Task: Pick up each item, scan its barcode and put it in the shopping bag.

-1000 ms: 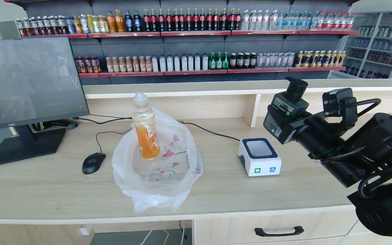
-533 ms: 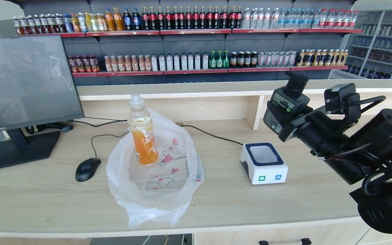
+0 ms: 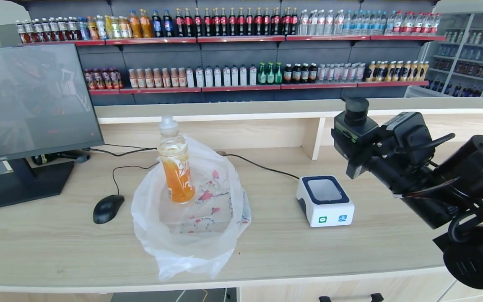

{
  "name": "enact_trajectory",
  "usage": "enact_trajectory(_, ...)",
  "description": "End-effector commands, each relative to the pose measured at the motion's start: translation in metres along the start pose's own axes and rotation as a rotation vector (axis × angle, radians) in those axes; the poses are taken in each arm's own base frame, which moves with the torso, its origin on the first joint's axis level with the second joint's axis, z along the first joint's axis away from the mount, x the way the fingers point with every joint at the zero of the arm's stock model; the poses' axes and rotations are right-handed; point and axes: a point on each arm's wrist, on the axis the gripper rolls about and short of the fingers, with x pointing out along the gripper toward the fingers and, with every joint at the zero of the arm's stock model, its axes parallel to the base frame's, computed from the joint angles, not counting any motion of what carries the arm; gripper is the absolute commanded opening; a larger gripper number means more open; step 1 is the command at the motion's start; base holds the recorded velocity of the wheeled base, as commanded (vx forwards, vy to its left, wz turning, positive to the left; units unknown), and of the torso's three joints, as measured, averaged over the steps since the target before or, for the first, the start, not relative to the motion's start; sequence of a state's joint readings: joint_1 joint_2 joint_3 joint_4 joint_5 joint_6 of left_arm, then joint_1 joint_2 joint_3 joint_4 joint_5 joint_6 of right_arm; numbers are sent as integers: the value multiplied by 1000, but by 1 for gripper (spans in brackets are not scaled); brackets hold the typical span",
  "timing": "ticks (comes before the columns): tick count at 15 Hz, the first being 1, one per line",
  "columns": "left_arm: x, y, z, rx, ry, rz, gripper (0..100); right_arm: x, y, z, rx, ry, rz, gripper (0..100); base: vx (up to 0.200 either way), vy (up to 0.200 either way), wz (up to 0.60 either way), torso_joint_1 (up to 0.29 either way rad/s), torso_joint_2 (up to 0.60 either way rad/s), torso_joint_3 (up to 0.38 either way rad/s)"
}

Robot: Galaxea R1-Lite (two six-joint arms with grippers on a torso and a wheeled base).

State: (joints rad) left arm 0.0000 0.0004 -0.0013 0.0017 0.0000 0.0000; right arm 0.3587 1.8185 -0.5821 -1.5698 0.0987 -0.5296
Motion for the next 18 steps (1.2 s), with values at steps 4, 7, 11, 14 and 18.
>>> enact_trajectory(4, 0, 0, 0, 0, -1, 0, 0, 3, 28, -9, -117, -7, 129, 0, 0, 0, 0, 0, 0, 0)
enact_trajectory(7, 0, 0, 0, 0, -1, 0, 0, 0, 35, -17, -179, -12, 197, 0, 0, 0, 0, 0, 0, 0)
enact_trajectory(11, 0, 0, 0, 0, -1, 0, 0, 5, 44, -33, -236, -68, 324, 0, 0, 0, 0, 0, 0, 0)
enact_trajectory(14, 0, 0, 0, 0, -1, 0, 0, 4, 40, -39, -265, -70, 340, 0, 0, 0, 0, 0, 0, 0)
enact_trajectory(18, 0, 0, 0, 0, -1, 0, 0, 0, 31, -49, -309, -87, 375, 0, 0, 0, 0, 0, 0, 0)
